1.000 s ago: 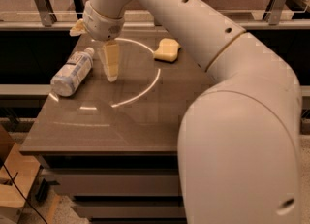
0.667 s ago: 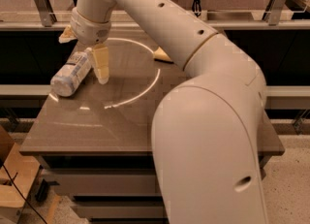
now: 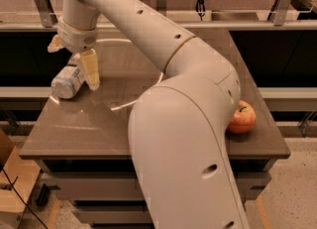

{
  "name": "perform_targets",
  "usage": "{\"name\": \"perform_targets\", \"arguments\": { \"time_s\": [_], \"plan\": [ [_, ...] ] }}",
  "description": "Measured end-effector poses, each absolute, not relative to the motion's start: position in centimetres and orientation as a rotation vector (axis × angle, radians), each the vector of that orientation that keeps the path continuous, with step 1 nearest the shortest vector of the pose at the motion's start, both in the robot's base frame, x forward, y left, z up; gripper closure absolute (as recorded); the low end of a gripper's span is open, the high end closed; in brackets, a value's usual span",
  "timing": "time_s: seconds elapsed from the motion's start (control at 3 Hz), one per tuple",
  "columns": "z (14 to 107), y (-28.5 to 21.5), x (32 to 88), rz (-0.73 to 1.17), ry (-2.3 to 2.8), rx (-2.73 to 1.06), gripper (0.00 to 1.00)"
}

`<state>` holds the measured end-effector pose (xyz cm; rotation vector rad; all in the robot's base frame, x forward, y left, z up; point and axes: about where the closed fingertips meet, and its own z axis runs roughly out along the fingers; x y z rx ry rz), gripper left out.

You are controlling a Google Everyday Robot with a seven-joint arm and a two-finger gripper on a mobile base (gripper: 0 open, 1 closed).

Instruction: Pick blue plastic bottle

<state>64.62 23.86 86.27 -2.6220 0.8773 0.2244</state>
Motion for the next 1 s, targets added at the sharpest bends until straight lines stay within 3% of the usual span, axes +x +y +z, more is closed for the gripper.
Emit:
{"name": "perform_targets", "arguments": {
  "time_s": [0.33,1.0],
  "plan": [
    [85.7,24.0,64.6,0.224,0.895,-2.634,0.12],
    [85.8,22.7,64.9,0.218,0.964,-2.615,0.59]
  ]
}}
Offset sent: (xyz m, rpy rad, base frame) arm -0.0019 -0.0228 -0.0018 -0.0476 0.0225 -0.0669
